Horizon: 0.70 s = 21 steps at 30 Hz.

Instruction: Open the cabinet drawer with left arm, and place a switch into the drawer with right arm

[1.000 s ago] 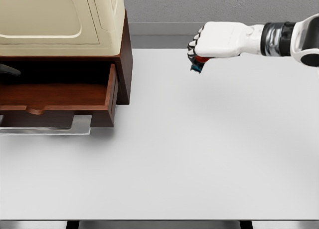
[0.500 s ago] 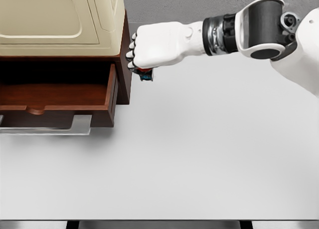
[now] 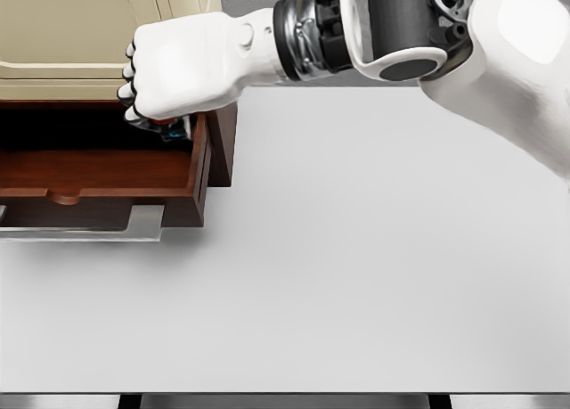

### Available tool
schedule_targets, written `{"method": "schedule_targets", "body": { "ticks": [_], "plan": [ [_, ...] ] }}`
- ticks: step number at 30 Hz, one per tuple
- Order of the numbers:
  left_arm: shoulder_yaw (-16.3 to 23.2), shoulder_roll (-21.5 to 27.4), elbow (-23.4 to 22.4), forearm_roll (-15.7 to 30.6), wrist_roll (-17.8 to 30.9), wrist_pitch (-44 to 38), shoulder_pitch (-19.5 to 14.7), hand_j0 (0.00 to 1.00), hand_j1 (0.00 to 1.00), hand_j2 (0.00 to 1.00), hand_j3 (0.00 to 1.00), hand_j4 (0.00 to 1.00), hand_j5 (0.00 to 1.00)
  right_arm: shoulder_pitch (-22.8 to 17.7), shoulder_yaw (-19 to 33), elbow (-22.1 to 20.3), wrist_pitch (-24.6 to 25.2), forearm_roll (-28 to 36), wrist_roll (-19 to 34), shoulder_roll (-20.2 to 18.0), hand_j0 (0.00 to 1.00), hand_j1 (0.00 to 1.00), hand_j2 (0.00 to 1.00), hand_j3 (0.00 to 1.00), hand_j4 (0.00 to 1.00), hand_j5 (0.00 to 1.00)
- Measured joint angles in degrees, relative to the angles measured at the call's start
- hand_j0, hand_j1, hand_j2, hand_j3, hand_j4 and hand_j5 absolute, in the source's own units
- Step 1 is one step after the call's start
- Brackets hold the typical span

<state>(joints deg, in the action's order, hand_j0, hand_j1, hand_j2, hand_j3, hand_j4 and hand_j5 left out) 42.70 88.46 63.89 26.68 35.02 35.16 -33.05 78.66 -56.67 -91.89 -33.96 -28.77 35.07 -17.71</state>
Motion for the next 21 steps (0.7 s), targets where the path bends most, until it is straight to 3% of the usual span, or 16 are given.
{"method": "schedule_targets", "body": {
  "ticks": [9,21],
  "plan": [
    [0.66,-0.17,0.30,-0.12,0.00,-0.01,0.12,1.00,1.00,1.00,1.00,1.00,1.00,2.55,-3.54,12.43,0.45,-0.19,-0.01,9.36,0.42,0.42,0.42,0.42,0.42,0.42],
    [0.93,-0.29,2.81,-0.99,0.00,-0.01,0.09,1.00,1.00,1.00,1.00,1.00,1.00,3.69,-6.67,20.29,0.49,-0.74,-0.04,13.33,0.42,0.42,0.42,0.42,0.42,0.42]
  ]
}}
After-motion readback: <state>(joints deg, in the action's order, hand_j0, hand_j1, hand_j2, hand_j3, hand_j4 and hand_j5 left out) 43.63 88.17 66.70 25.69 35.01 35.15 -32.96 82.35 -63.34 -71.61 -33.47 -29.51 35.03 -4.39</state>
